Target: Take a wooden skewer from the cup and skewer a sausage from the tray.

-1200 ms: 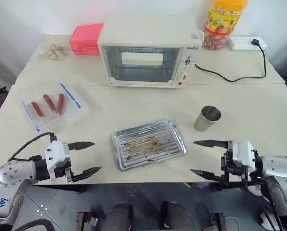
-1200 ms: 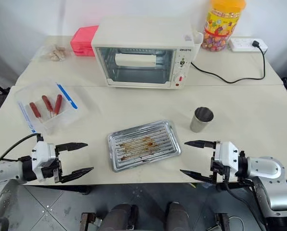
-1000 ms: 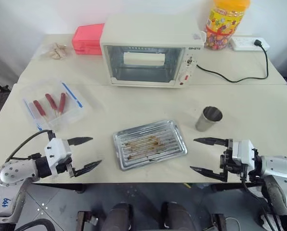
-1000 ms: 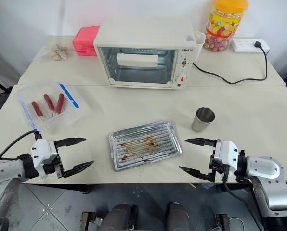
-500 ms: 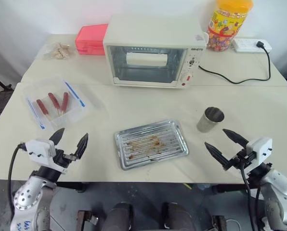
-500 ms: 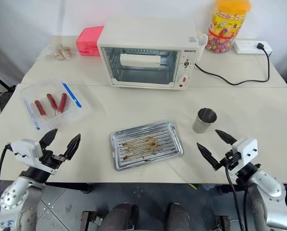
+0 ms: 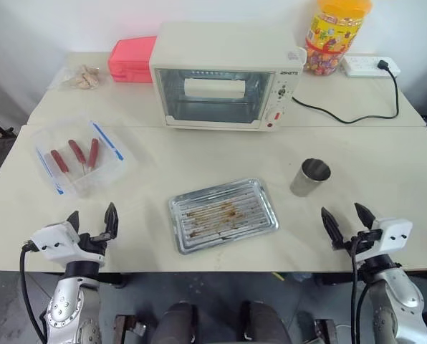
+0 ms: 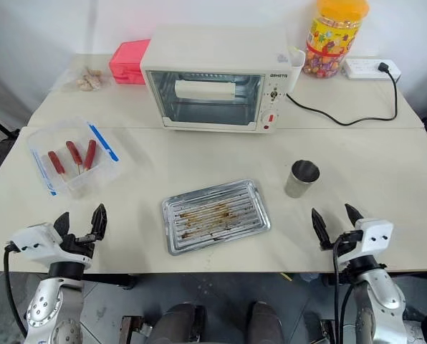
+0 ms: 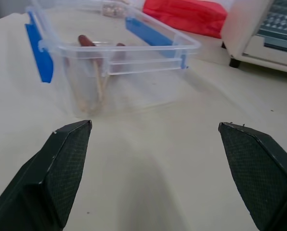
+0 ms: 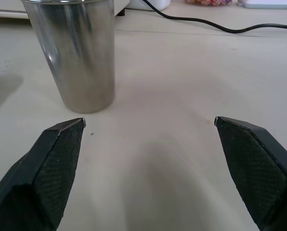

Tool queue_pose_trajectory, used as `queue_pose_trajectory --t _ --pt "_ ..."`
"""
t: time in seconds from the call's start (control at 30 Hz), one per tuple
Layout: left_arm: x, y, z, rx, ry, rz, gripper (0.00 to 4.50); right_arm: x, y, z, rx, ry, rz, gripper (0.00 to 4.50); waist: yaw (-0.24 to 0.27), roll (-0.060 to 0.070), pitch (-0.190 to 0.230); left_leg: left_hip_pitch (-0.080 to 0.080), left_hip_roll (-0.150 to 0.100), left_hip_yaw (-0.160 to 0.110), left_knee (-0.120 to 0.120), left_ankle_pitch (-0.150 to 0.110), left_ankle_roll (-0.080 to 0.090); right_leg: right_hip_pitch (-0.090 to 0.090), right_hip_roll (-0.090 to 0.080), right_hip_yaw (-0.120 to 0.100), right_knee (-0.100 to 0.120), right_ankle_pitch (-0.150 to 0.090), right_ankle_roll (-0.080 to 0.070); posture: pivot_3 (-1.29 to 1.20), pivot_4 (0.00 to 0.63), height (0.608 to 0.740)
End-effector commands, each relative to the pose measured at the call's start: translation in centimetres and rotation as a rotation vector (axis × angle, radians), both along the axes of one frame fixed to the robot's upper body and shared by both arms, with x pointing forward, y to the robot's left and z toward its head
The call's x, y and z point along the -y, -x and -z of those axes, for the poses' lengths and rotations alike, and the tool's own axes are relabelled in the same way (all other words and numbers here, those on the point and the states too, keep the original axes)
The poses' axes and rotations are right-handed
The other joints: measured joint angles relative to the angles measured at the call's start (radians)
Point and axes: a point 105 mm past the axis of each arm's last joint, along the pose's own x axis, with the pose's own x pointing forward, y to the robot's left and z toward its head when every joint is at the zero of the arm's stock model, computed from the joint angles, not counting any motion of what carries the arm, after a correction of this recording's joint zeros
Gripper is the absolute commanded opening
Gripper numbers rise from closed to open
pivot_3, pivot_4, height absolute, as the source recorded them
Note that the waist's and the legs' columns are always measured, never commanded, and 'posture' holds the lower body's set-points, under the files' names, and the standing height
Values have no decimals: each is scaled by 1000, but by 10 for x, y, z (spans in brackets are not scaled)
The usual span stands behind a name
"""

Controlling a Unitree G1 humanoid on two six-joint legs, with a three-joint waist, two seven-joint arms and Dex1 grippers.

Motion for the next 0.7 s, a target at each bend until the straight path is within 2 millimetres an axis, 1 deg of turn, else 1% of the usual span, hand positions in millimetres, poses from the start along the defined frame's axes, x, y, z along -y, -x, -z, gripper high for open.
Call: queue_pose_trajectory --t 0.03,0.17,0.2,0.43,0.57,0.7 --pt "-9 8 -13 35 -59 -65 4475 6 2 -5 36 -7 54 4500 1 0 0 0 0 0 0 0 0 0 0 0 0 0 0 0 150 740" --pt "-21 14 -15 62 -7 -148 4475 8 1 -7 32 26 74 4500 1 0 0 0 0 0 0 0 0 0 0 0 1 0 0 0 150 740" --pt "-23 15 -16 58 -24 -154 4475 8 1 -8 33 27 73 4500 1 0 0 0 0 0 0 0 0 0 0 0 1 0 0 0 150 740" --pt "-21 17 -12 35 -32 -147 4475 -8 -4 -18 49 26 46 4500 0 0 0 0 0 0 0 0 0 0 0 0 2 0 0 0 150 740" --pt "-22 11 -12 24 -52 -146 4475 -12 -6 -20 50 26 30 4500 0 0 0 0 0 0 0 0 0 0 0 0 2 0 0 0 150 740" --pt "-22 4 -18 60 -29 -134 4475 -14 -9 -20 53 23 22 4500 0 0 0 0 0 0 0 0 0 0 0 0 3 0 0 0 150 740"
